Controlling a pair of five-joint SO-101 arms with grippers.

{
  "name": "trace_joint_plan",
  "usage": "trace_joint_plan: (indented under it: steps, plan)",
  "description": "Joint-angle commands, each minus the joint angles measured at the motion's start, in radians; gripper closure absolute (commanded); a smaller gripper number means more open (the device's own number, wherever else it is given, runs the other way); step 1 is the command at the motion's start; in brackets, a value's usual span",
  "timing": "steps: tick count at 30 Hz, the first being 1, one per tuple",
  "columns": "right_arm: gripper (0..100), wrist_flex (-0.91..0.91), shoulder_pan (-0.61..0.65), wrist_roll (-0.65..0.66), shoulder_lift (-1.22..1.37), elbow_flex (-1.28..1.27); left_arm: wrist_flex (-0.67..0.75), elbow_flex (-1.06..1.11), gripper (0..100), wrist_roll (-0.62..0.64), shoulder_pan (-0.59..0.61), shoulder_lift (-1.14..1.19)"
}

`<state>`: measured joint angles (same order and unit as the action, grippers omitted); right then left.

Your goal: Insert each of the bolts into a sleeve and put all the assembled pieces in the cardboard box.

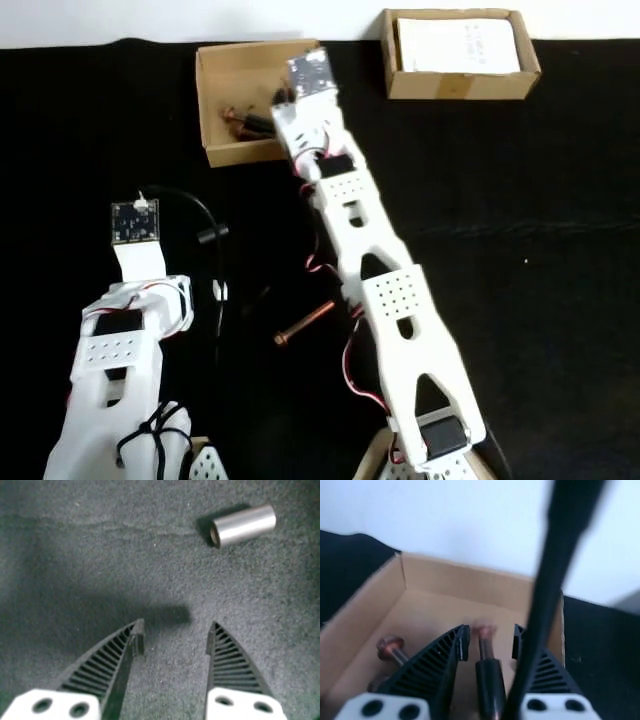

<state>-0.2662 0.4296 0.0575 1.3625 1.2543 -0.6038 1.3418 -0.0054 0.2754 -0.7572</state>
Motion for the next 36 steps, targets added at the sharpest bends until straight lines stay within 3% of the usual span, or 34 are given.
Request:
trace_joint_plan:
  steps: [1,8,18,23,28,32,36]
  plan:
    - [86.4,-0.001,0.012,0.012,0.005,0.065,0.011,-0.044,79,0.006,0.013,0.004]
    - [86.4,-0.073,0.062,0.012,-0.028,0.12,0.012,-0.047,79,0.006,0.019,0.004]
    - [86.4,-1.032,0.222,0.006,-0.197,0.415,0.005,-0.166,79,0.16,0.145,0.153]
    - [86.0,-1.288,0.292,0.002,-0.208,0.415,-0.072,-0.349,79,0.298,0.226,0.371]
    - [80.3,-1.414,0.352,-0.112,-0.205,0.414,-0.155,-0.473,79,0.313,0.239,0.506]
    - [68.2,-1.409,0.374,-0.175,-0.205,0.404,-0.16,-0.484,79,0.313,0.237,0.519]
    - [66.3,-1.392,0.412,-0.244,-0.205,0.315,-0.16,-0.484,79,0.313,0.236,0.519]
